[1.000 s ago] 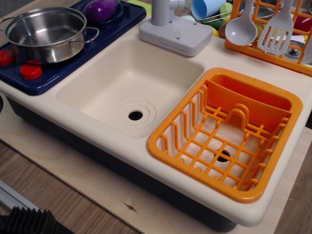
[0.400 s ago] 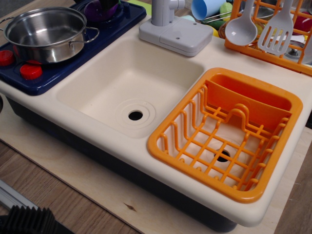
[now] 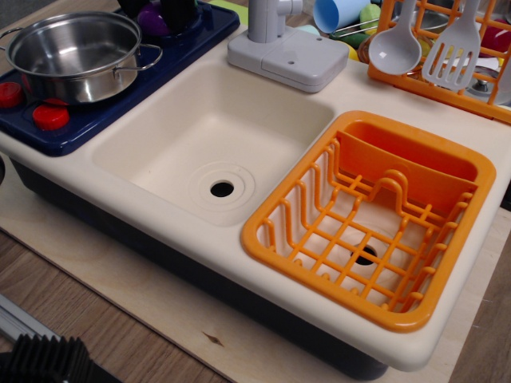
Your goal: Put eggplant into pan
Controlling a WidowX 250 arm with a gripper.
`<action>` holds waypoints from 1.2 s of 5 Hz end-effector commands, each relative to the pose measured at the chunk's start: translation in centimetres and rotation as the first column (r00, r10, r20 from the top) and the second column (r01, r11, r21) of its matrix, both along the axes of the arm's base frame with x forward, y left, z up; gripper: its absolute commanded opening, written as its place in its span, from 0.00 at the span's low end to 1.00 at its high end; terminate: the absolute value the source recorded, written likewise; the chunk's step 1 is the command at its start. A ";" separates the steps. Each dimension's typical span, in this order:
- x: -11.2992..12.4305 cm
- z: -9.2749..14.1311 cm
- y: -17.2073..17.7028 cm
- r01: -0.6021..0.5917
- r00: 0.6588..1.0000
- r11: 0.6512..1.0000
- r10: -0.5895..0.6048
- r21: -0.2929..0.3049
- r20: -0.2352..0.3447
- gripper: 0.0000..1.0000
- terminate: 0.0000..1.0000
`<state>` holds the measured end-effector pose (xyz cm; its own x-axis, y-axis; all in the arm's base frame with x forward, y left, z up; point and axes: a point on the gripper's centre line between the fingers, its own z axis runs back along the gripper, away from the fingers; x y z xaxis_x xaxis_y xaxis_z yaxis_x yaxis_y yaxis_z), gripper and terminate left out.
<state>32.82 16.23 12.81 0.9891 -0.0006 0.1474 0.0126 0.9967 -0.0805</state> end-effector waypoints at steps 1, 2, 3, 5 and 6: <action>0.6 0.8 -0.5 0.004 0.998 0.999 -0.007 0.053 0.060 0.00 0.00; -0.1 1.5 -1.0 0.008 0.997 0.992 -0.017 0.123 0.072 0.00 0.00; -1.1 3.9 -0.6 0.010 0.999 0.986 -0.017 0.165 0.044 0.00 0.00; -2.8 9.3 0.0 0.010 1.000 0.962 -0.014 0.273 0.012 0.00 0.00; -4.5 10.0 -1.0 -0.036 0.999 0.964 0.036 0.265 0.003 0.00 0.00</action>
<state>27.63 14.69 20.81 0.9949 0.0120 0.1001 -0.0267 0.9889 0.1463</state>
